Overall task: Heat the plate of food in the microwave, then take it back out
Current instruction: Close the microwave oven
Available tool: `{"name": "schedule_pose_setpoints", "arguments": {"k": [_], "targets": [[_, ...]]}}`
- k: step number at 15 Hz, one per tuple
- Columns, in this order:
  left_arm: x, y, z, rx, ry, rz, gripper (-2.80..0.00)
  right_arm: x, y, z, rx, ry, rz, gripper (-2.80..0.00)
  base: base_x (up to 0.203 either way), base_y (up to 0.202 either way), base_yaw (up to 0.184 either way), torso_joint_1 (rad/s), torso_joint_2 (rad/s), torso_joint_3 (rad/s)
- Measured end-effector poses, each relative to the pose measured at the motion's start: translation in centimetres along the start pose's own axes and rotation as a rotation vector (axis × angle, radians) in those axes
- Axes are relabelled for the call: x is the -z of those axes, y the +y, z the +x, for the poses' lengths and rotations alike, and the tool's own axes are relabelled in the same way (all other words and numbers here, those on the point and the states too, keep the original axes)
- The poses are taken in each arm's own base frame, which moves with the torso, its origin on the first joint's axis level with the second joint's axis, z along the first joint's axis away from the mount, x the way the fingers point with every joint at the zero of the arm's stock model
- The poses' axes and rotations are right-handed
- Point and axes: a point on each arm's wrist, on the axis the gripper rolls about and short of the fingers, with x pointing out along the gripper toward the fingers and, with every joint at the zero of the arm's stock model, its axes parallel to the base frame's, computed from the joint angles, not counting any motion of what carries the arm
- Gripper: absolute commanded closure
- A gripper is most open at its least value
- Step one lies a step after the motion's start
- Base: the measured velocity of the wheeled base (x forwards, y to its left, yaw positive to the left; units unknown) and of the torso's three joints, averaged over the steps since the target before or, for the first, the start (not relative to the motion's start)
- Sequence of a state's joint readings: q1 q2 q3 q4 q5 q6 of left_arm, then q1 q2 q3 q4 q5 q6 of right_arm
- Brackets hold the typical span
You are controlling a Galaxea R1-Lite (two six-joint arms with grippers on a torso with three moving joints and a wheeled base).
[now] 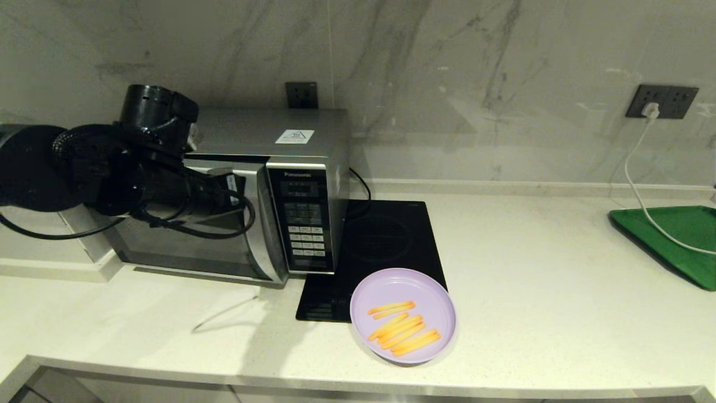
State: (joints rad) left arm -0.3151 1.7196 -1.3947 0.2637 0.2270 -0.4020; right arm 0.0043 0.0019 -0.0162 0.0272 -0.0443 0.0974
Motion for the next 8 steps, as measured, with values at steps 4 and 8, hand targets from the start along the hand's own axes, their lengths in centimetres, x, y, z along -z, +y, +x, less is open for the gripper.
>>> {"name": "schedule_pose_setpoints", "arguments": {"k": [4, 8], "targets": [[-0.3, -0.5, 1.2, 0.02, -0.049, 0.04, 0.0, 0.0, 0.0, 0.0, 0.0, 0.0, 0.0, 0.0, 0.0, 0.0, 0.0, 0.0, 0.0, 0.0], [-0.9, -1.0, 2.0, 0.065, -0.123, 0.041, 0.0, 0.0, 0.0, 0.0, 0.0, 0.0, 0.0, 0.0, 0.0, 0.0, 0.0, 0.0, 0.0, 0.0]]}}
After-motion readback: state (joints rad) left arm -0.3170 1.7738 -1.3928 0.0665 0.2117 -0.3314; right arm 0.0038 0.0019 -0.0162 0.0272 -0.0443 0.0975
